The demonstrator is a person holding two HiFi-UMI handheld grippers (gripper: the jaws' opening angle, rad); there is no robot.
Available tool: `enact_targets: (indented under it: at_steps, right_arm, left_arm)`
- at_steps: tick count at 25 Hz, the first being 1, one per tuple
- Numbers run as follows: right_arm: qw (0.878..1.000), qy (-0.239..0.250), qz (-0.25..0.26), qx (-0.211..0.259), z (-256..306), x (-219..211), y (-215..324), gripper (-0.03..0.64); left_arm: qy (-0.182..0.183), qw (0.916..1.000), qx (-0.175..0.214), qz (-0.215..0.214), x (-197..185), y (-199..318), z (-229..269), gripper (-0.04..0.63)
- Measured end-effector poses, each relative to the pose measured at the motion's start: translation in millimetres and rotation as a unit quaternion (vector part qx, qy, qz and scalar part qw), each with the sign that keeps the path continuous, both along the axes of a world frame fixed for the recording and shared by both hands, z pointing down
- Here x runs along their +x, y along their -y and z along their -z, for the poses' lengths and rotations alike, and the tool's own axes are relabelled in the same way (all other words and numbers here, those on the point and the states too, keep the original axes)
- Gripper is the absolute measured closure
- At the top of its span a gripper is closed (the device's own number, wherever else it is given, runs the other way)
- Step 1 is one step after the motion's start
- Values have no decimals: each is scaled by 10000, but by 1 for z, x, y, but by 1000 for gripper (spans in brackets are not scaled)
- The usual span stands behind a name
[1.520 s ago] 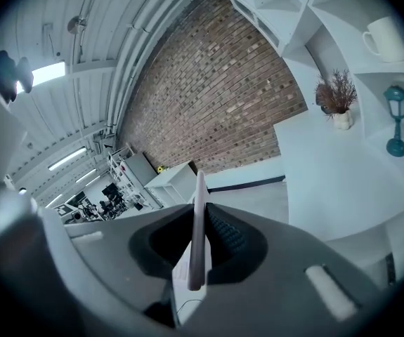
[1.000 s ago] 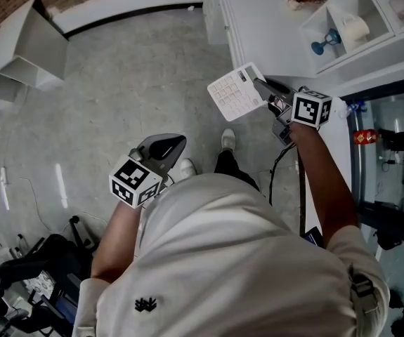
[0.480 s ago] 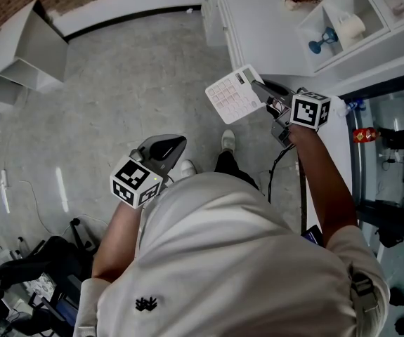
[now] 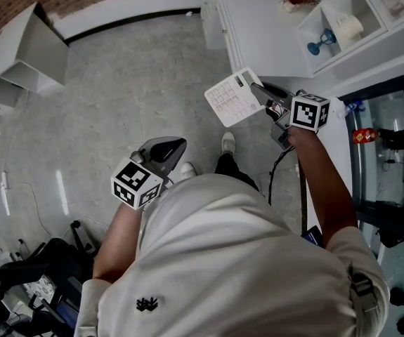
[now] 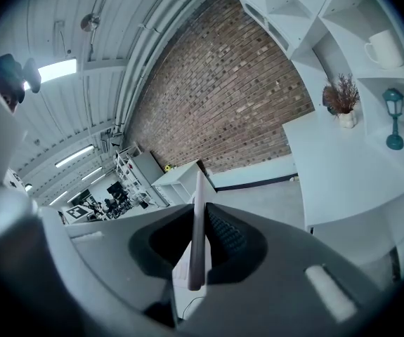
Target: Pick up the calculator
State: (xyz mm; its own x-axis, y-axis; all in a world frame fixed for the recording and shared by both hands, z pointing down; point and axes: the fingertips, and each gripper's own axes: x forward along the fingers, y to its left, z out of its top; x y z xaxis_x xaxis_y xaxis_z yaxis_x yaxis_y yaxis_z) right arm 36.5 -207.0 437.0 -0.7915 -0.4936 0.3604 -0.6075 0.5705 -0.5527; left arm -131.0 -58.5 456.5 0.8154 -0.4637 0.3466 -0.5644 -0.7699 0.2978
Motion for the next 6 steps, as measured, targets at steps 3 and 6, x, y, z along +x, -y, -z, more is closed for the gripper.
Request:
enact_targets:
  at_steps: [3, 6]
  right_arm:
    - [10000, 4, 9, -13, 0, 0, 0, 558]
    - [10000, 13, 12, -43, -1, 0, 0, 558]
  left_arm:
    - [-9, 10000, 7, -5, 1, 1, 1, 591]
    - [-11, 10000, -9, -4, 2, 1, 1, 591]
